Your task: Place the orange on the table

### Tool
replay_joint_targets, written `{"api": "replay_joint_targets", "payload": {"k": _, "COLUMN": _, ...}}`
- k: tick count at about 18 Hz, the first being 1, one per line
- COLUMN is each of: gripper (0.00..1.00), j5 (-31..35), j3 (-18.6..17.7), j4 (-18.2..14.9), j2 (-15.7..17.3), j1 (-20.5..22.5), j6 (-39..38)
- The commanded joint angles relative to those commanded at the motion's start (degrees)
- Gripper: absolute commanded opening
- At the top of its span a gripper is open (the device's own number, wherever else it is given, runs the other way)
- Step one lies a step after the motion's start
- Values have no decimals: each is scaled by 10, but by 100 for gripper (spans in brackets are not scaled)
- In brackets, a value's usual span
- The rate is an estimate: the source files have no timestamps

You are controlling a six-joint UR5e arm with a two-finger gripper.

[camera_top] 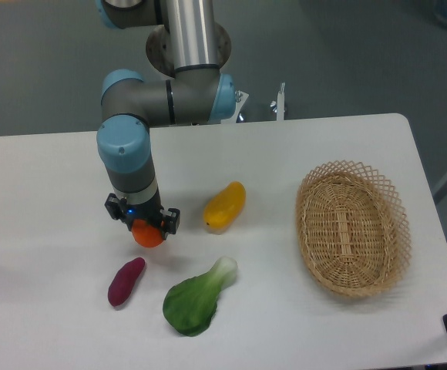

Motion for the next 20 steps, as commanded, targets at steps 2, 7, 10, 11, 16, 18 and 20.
{"api": "replay_joint_targets", "payload": {"k": 2, "gripper": 76, "j5": 0, "j3": 1, "j4": 0, "j2": -3, "j1": 0, "j6": 1}}
{"api": "replay_joint_targets", "payload": {"k": 7, "gripper": 77, "j5": 0, "j3": 5, "j4": 0, "j2": -21, "j1": 0, "j6": 4}}
{"api": "replay_joint_targets", "payload": {"k": 10, "gripper": 77, "j5": 1, "j3": 11, "j4": 3, "j2": -33, "j1": 0, "j6": 6}}
{"api": "replay_joint_targets", "payload": {"k": 11, "gripper": 77, "j5": 1, "j3": 11, "j4": 7, "j2": -35, "j1": -1, "j6": 5}}
{"api": "replay_joint_targets", "payload": {"k": 16, "gripper": 79, "j5": 15, "j3": 10, "j4": 12, "j2": -42, "j1": -10, "j6": 3}}
{"api": "replay_joint_targets", "payload": {"k": 18, "gripper": 80, "j5": 29, "j3": 10, "j4": 12, "j2": -44, "j1": -11, "j6": 2}}
{"api": "replay_joint_targets", "payload": {"k": 20, "gripper": 86, "j5": 30, "j3": 10, "j4": 12, "j2": -43, "j1": -11, "j6": 3}}
